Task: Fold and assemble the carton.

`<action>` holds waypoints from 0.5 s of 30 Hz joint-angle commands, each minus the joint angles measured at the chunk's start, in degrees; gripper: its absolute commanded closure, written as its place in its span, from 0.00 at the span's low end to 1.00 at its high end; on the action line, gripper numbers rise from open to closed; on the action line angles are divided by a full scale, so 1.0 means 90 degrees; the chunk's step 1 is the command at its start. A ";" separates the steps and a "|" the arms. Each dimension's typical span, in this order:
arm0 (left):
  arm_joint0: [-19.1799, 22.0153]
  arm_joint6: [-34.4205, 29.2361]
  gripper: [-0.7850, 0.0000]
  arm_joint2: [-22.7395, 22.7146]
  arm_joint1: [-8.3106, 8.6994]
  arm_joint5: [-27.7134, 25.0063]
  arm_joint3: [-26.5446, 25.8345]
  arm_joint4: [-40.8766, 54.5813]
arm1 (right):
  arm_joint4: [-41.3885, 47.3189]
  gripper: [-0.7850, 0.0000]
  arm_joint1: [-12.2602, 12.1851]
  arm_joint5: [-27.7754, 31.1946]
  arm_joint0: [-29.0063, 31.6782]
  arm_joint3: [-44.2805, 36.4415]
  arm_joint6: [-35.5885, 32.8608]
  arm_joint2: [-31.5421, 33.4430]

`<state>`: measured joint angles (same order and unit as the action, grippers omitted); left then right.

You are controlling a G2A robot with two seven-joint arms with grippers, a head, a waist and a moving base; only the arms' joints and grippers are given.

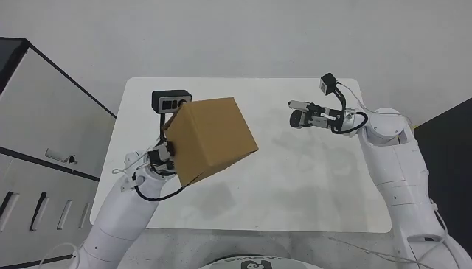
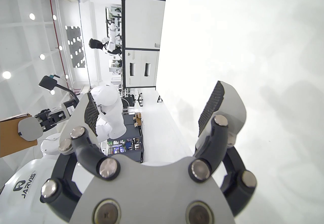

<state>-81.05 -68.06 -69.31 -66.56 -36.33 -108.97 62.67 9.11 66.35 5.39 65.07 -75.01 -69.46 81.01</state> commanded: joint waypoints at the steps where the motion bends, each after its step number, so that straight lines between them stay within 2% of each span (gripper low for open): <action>1: 0.0024 0.0007 1.00 -0.0020 -0.0012 0.0005 0.0005 -0.0151 | 0.0000 0.00 0.0000 0.0000 0.0000 0.0000 0.0000 0.0000; 15: 0.0139 -0.0056 1.00 -0.0013 -0.0085 0.0069 -0.0057 -0.0151 | 0.0000 0.00 0.0000 0.0000 0.0000 0.0000 0.0000 0.0000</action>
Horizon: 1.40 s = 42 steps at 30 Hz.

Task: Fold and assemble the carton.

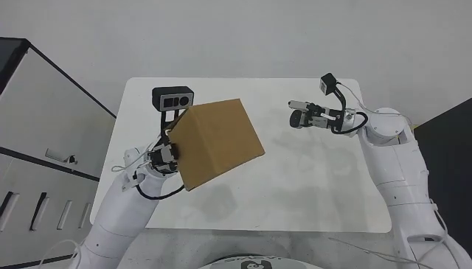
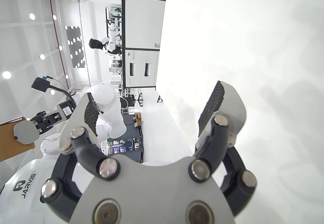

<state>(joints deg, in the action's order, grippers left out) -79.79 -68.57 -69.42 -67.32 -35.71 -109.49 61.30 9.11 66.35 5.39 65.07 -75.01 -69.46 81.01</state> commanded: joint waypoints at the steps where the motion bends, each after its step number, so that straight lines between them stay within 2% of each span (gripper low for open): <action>1: 0.0003 0.0027 1.00 -0.0015 0.0001 -0.0002 0.0004 -0.0055 | 0.0000 0.00 0.0000 0.0000 0.0000 0.0000 0.0000 0.0000; 5: 0.0101 0.0286 1.00 -0.0297 0.0031 -0.0286 0.0118 -0.1736 | 0.0000 0.00 0.0000 0.0000 0.0000 0.0000 0.0000 0.0000; 14: 0.0452 0.1112 1.00 -0.0652 0.0197 -0.1113 -0.0272 -0.5246 | 0.0000 0.00 0.0000 0.0000 0.0000 0.0000 0.0000 0.0000; 15: 0.0461 0.1307 1.00 -0.0724 0.0210 -0.1307 -0.0200 -0.5453 | 0.0000 0.00 0.0000 0.0000 0.0000 0.0000 0.0000 0.0000; 21: 0.0461 0.1307 1.00 -0.0724 0.0210 -0.1307 -0.0200 -0.5453 | 0.0000 0.00 0.0000 0.0000 0.0000 0.0000 0.0000 0.0000; 23: 0.0553 0.1269 1.00 -0.0764 0.0237 -0.1269 -0.0397 -0.6079 | 0.0000 0.00 0.0000 0.0000 0.0000 0.0000 0.0000 0.0000; 26: 0.0664 0.1619 1.00 -0.0759 0.0283 -0.1620 -0.0573 -0.6906 | 0.0000 0.00 0.0000 0.0000 0.0000 0.0000 0.0000 0.0000; 28: 0.0783 0.1838 1.00 -0.0703 0.0352 -0.1838 -0.0709 -0.7763 | 0.0000 0.00 0.0000 0.0000 0.0000 0.0000 0.0000 0.0000; 33: 0.1008 0.2477 1.00 -0.0584 0.0528 -0.2477 -0.0775 -0.9152 | 0.0000 0.00 0.0000 0.0000 0.0000 0.0000 0.0000 0.0000; 42: 0.1004 0.2654 1.00 -0.0531 0.0552 -0.2477 -0.0752 -0.9139 | 0.0000 0.00 0.0000 0.0000 0.0000 0.0000 0.0000 0.0000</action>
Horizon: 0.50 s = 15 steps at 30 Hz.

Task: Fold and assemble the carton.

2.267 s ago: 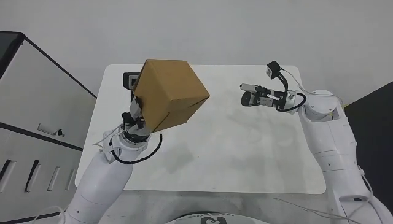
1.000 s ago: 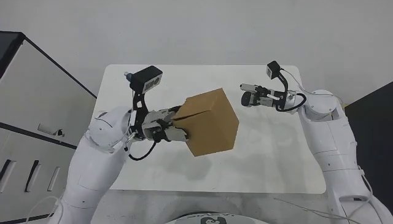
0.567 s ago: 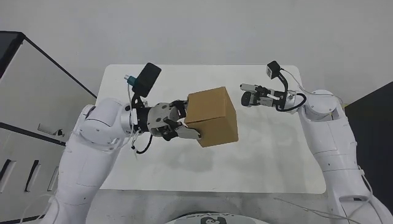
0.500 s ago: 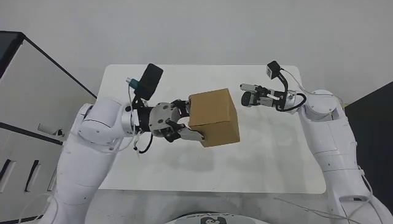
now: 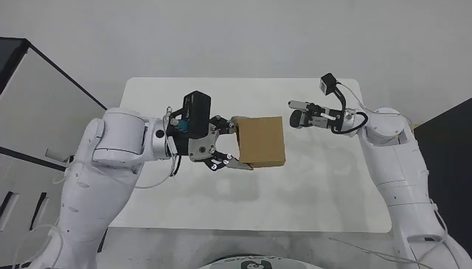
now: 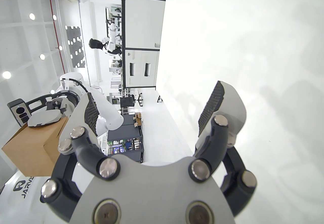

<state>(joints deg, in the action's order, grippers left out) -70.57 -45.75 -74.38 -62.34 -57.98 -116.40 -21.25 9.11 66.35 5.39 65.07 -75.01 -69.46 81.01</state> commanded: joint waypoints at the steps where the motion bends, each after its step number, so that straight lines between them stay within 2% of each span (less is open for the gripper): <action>1: -0.0040 0.0354 1.00 0.0002 -0.0005 -0.0003 0.0156 0.0109 | 0.0000 0.00 0.0000 0.0000 0.0000 0.0000 0.0000 0.0000; 4: 0.0080 0.0272 1.00 -0.0042 0.0046 -0.0003 0.0328 -0.0716 | 0.0000 0.00 0.0000 0.0000 0.0000 0.0000 0.0000 0.0000; 8: 0.0094 0.0841 1.00 0.0142 0.0125 -0.0003 0.0652 -0.1637 | 0.0000 0.00 0.0000 0.0000 0.0000 0.0000 0.0000 0.0000; 15: 0.0188 0.2701 1.00 0.0947 0.0377 -0.0003 0.1511 -0.3438 | 0.0000 0.00 0.0000 0.0000 0.0000 0.0000 0.0000 0.0000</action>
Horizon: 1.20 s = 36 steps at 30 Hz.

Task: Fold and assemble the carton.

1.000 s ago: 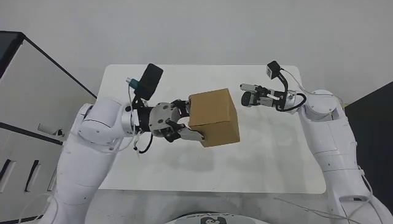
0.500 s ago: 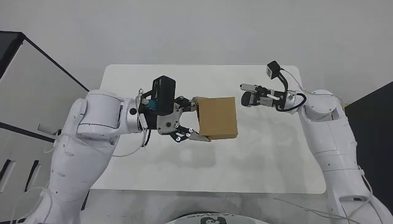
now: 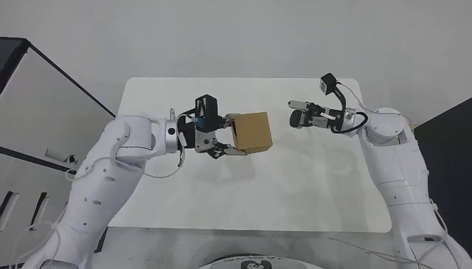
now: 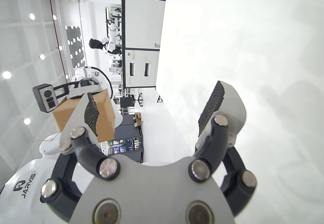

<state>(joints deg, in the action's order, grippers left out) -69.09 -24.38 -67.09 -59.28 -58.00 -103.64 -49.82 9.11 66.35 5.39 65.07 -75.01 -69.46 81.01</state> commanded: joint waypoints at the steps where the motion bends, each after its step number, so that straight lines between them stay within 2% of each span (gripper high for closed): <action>1: 0.0039 0.0724 1.00 0.0248 0.0083 0.0000 0.0300 -0.0380 | 0.0000 0.00 0.0000 0.0000 0.0000 0.0000 0.0000 0.0000; 3: 0.0108 0.1050 1.00 0.0444 0.0156 0.0000 0.0458 -0.0692 | 0.0000 0.00 0.0000 0.0000 0.0000 0.0000 0.0000 0.0000; 13: 0.0106 0.0970 1.00 0.0458 0.0158 0.0089 0.0467 -0.0892 | 0.0000 0.00 0.0000 0.0000 0.0000 0.0000 0.0000 0.0000; 17: 0.0226 0.1300 1.00 0.0685 0.0114 0.0000 0.1121 -0.0964 | 0.0000 0.00 0.0000 0.0000 0.0000 0.0000 0.0000 0.0000; 21: 0.0569 0.1880 1.00 0.1160 0.0025 0.0000 0.1970 -0.1588 | 0.0000 0.00 0.0000 0.0000 0.0000 0.0000 0.0000 0.0000; 26: 0.1056 0.3072 1.00 0.1886 -0.0131 0.0000 0.3167 -0.2444 | 0.0000 0.00 0.0000 0.0000 0.0000 0.0000 0.0000 0.0000; 31: 0.1478 0.4383 1.00 0.2462 -0.0278 0.0000 0.4047 -0.3212 | 0.0000 0.00 0.0000 0.0000 0.0000 0.0000 0.0000 0.0000; 36: 0.1602 0.4587 1.00 0.2554 -0.0310 0.0040 0.4208 -0.3485 | 0.0000 0.00 0.0000 0.0000 0.0000 0.0000 0.0000 0.0000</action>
<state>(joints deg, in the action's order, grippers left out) -54.61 17.05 -44.05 -62.09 -57.62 -65.67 -81.65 9.11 66.35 5.39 65.07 -75.01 -69.46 81.01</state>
